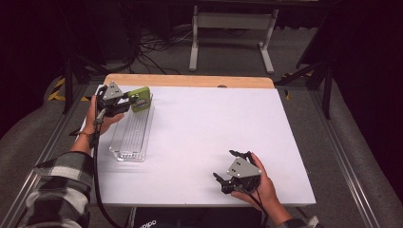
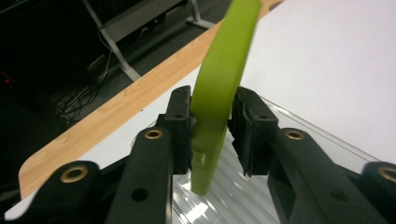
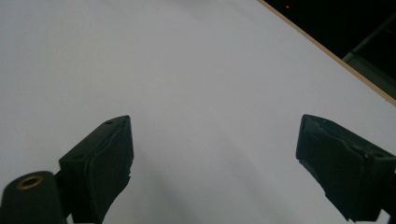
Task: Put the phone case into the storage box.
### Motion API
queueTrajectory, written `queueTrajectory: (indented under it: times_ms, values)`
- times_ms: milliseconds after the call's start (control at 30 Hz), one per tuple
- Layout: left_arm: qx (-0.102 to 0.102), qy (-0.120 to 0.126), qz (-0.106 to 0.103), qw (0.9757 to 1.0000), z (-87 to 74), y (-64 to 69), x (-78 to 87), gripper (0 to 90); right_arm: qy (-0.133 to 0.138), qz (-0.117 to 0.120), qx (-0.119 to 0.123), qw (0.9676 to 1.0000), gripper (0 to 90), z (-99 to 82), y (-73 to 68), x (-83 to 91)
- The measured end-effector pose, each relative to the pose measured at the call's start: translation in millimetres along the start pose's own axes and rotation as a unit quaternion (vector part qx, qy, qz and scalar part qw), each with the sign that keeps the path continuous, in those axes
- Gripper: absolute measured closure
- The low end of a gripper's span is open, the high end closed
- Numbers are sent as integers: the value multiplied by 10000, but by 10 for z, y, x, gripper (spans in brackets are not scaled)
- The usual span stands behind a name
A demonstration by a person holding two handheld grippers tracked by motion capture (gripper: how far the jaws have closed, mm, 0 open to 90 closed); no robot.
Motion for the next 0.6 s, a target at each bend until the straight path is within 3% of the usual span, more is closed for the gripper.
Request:
queueTrajectory:
  times_ms: [67,200,233,267,300,367,600]
  values:
    - [53,-7,-18,10000,4,-11,-6,717,-1,2,-17,10000,118,-5,4,-3]
    - [271,-125,-36,9995,37,-156,-71,722,-41,11,-22,10000,117,-16,6,-8]
    - [271,-125,-36,9995,37,-156,-71,716,-32,16,1,10000,117,-16,4,-10]
    - [192,-445,-58,9988,19,-196,-132,712,-44,10,11,10000,117,-15,0,-13]
    - [192,-445,-58,9988,19,-196,-132,715,-44,21,16,10000,117,-16,0,-14]
    - [53,-738,61,9972,-15,-244,-204,696,-60,35,15,10000,117,-18,-1,-20]
    - [4,-1033,193,9945,14,-295,-273,633,-99,68,41,9999,117,-28,-8,-31]
Point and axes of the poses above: each handheld gripper's, and its own axes: x roughly backward along the jaws, z roughly out of its top, y roughly to its right, the point moved 1 cm from there along -x, roughly forward along the jaws, and after that the axes turned 6 degrees about y, right-handed, at the moved point
